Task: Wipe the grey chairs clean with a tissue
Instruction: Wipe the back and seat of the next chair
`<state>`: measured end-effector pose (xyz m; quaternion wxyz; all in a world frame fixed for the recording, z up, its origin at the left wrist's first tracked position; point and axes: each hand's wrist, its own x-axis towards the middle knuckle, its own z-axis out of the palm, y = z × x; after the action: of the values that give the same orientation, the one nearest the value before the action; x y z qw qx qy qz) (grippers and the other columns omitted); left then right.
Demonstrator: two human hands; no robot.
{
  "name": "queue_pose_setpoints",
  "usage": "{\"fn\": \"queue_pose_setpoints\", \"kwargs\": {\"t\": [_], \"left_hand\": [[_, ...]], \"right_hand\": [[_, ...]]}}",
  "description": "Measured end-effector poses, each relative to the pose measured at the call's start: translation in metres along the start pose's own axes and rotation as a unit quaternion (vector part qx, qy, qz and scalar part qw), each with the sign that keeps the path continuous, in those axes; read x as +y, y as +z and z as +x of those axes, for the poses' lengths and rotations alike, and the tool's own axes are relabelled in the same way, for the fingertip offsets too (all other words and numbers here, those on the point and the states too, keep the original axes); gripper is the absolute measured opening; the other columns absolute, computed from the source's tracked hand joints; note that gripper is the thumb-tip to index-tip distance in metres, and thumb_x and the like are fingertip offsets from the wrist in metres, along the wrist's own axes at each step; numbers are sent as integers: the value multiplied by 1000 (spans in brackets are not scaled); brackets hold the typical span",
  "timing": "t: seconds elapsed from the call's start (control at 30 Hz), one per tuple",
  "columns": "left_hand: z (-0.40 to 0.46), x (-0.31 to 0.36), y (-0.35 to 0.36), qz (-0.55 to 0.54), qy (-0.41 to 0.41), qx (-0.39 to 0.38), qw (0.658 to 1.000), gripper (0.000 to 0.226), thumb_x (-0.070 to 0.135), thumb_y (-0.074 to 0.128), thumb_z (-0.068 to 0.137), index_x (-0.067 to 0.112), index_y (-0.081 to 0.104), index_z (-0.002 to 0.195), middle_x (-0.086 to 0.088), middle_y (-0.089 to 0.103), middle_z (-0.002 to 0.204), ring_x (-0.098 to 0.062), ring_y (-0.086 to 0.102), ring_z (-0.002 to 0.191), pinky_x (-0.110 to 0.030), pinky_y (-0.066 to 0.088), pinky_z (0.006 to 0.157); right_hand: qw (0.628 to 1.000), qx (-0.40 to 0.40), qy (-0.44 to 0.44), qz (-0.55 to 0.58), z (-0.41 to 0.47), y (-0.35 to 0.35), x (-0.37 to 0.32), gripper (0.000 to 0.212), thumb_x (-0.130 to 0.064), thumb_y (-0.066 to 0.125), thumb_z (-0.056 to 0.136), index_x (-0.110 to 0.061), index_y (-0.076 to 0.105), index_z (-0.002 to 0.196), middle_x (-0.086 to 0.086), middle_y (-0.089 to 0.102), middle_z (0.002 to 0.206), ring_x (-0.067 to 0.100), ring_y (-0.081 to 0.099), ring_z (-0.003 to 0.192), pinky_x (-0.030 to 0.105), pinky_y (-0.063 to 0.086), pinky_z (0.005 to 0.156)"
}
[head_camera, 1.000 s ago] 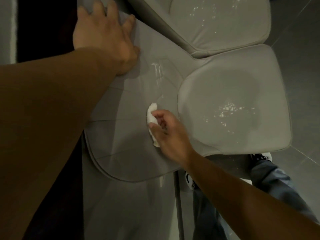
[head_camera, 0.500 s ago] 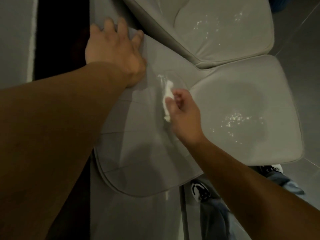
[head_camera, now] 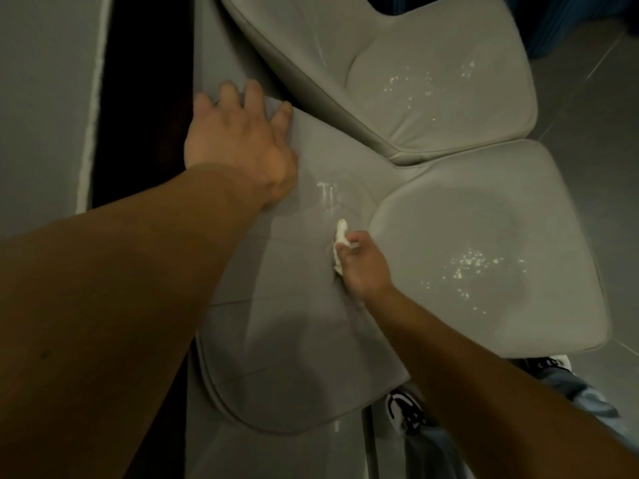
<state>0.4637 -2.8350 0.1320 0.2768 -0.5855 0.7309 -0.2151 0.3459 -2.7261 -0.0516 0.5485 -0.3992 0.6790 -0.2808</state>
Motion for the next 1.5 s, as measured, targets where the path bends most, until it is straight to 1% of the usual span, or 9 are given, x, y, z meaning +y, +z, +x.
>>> {"fn": "queue_pose_setpoints", "kwargs": {"t": [0.1, 0.2, 0.3, 0.4, 0.67, 0.83, 1.03, 1.33, 1.5], "left_hand": [[-1, 2, 1, 16, -5, -12, 1000, 78, 70, 25, 94, 31, 12, 160, -17, 21, 161, -41, 30, 138, -51, 31, 105], [1, 2, 3, 31, -6, -15, 999, 88, 76, 32, 87, 32, 9, 160, -17, 22, 160, -41, 30, 137, -49, 32, 103], [1, 2, 2, 34, -6, -16, 999, 93, 80, 36, 85, 32, 8, 160, -17, 21, 160, -41, 30, 138, -49, 33, 103], [0, 4, 2, 41, -9, -24, 999, 94, 80, 37, 85, 32, 5, 160, -16, 18, 161, -41, 27, 140, -50, 32, 105], [0, 2, -2, 25, -4, -33, 999, 90, 76, 37, 85, 34, 7, 160, -15, 18, 161, -40, 27, 139, -50, 31, 104], [2, 4, -4, 27, -5, -39, 999, 101, 85, 39, 79, 35, 4, 160, -15, 17, 160, -40, 26, 138, -50, 30, 104], [-1, 5, -6, 45, -4, -64, 997, 126, 101, 41, 62, 34, -4, 160, -15, 13, 161, -39, 25, 141, -50, 31, 106], [0, 5, -11, 40, -1, -91, 995, 137, 104, 44, 52, 35, -7, 159, -14, 8, 164, -40, 21, 144, -52, 30, 108], [1, 6, -10, 44, -6, -89, 995, 137, 103, 48, 52, 36, -3, 159, -14, 10, 163, -40, 21, 142, -51, 30, 107]], "right_hand": [[992, 123, -9, 0, 27, -16, -18, 13, -33, 53, 95, -21, 58, 93, -1, 63, 85, 25, 63, 90, 25, 40, 73], [969, 185, -130, 94, 34, -17, -56, 18, -30, 56, 93, -19, 59, 108, 4, 62, 100, 16, 59, 89, 28, 47, 78], [968, 144, -193, 78, 32, -1, -77, 27, -28, 56, 94, -21, 56, 121, 2, 57, 113, 5, 52, 92, 18, 41, 81], [978, 93, -184, 42, 35, 20, -68, 37, -30, 51, 98, -20, 50, 133, 8, 52, 127, 18, 52, 109, 26, 40, 92], [991, 15, 118, -63, 62, 0, 20, 34, -27, 46, 98, -12, 55, 129, 15, 59, 128, 33, 55, 116, 33, 42, 96], [974, 198, -64, 90, 37, 0, -11, 30, -32, 51, 97, -20, 57, 124, 4, 58, 112, 18, 59, 97, 30, 48, 86], [962, 137, -232, 47, 35, 29, -65, 37, -35, 50, 95, -26, 52, 131, 3, 52, 117, 17, 55, 99, 27, 45, 84], [992, 25, 104, 74, 74, -1, 20, 23, -17, 55, 95, -6, 61, 114, 21, 65, 116, 37, 61, 108, 42, 47, 97], [963, 188, -164, 97, 54, -17, -35, 30, -26, 53, 96, -18, 57, 125, 3, 59, 115, 12, 58, 96, 26, 49, 86]]}}
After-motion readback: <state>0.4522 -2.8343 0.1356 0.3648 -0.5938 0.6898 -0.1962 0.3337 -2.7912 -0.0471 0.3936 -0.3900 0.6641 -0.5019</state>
